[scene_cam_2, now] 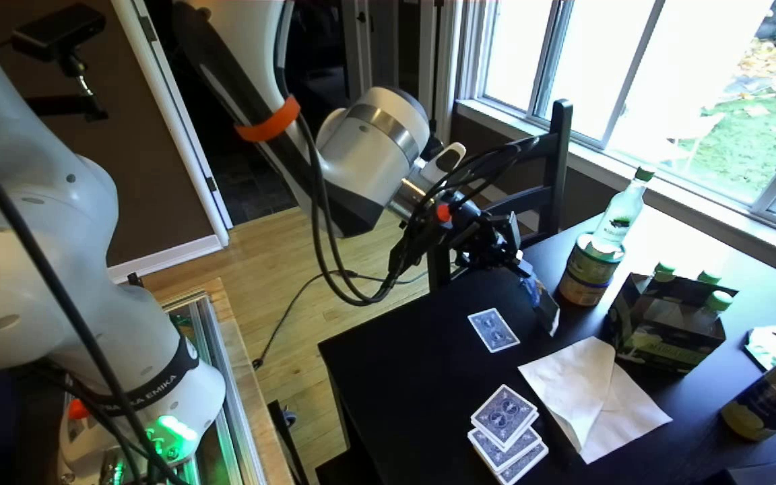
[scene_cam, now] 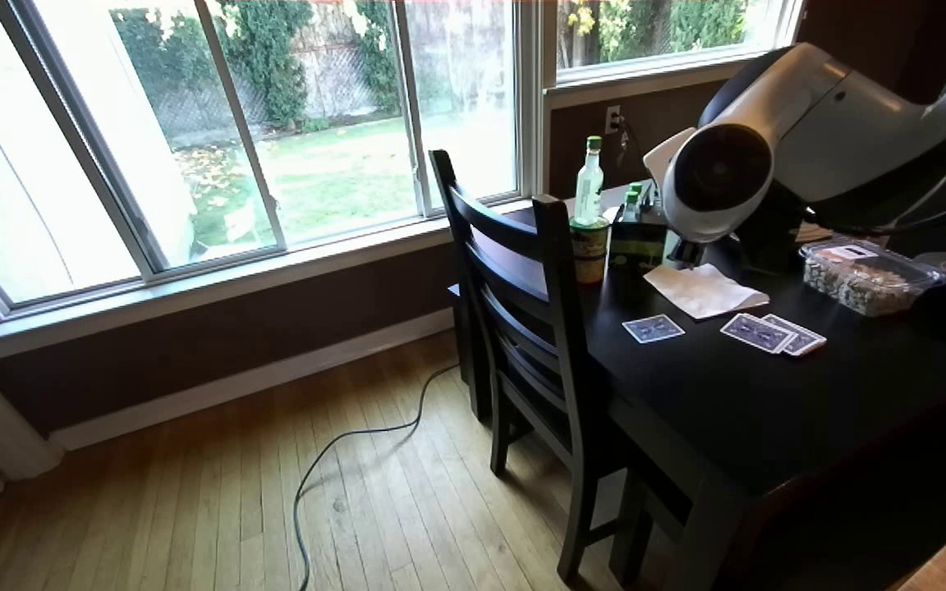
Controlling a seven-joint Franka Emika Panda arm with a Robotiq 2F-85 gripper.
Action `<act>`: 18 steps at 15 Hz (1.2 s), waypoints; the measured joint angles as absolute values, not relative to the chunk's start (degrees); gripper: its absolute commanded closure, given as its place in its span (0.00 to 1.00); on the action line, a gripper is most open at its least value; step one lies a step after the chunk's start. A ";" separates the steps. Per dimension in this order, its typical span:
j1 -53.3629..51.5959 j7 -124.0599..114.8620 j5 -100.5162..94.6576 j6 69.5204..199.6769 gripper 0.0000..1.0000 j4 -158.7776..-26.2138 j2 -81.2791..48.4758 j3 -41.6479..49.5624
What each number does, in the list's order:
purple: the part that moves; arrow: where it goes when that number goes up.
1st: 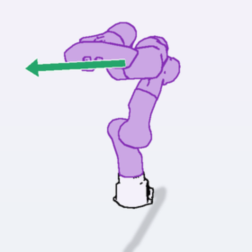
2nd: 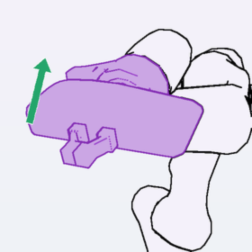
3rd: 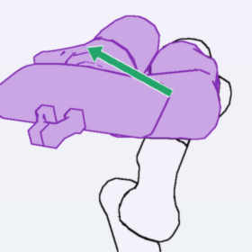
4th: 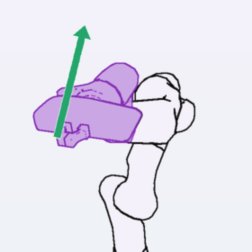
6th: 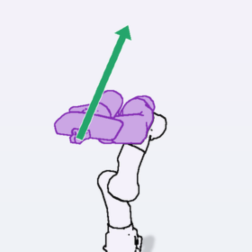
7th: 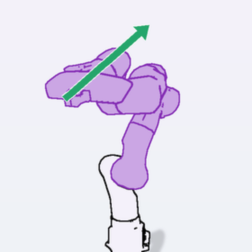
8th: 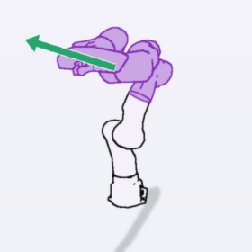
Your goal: Pick up the granola bar and place it on the deck of cards
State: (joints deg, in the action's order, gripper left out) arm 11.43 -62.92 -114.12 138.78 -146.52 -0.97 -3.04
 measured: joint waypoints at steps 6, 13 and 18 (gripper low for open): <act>7.94 -62.44 -100.76 121.32 1.00 -150.05 -0.57 -0.49; 4.73 -62.77 -92.77 109.70 1.00 -151.38 -3.64 -0.50; 4.77 -63.08 -93.20 109.75 1.00 -148.61 -10.18 0.09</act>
